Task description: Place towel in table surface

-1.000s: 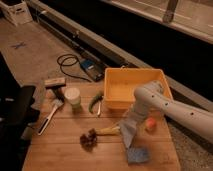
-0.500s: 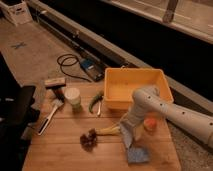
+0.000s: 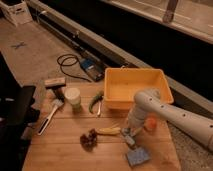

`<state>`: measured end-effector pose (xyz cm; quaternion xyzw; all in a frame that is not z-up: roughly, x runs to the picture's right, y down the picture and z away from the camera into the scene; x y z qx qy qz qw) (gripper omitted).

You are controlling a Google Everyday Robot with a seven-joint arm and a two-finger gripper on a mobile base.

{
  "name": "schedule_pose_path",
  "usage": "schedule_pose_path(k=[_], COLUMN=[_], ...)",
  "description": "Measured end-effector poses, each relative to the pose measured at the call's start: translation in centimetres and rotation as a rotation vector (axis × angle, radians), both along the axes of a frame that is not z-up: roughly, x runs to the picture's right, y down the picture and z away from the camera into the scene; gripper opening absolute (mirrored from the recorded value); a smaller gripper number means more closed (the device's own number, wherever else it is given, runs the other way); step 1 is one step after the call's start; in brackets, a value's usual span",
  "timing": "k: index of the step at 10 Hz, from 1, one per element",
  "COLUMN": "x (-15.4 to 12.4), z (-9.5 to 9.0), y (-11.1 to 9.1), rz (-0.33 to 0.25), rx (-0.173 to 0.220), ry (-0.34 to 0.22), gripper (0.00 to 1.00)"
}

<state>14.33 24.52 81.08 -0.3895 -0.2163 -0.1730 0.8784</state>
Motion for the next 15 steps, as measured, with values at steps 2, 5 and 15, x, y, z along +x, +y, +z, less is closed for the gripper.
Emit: schedule_pose_path(k=[2, 5, 15], x=[-0.2, 0.3, -10.5], z=[-0.2, -2.3, -1.4], y=[-0.3, -2.8, -11.6], rz=[0.001, 0.011, 0.005], rx=[0.014, 0.074, 0.218], ry=[0.003, 0.030, -0.155], gripper=[0.08, 0.07, 0.13])
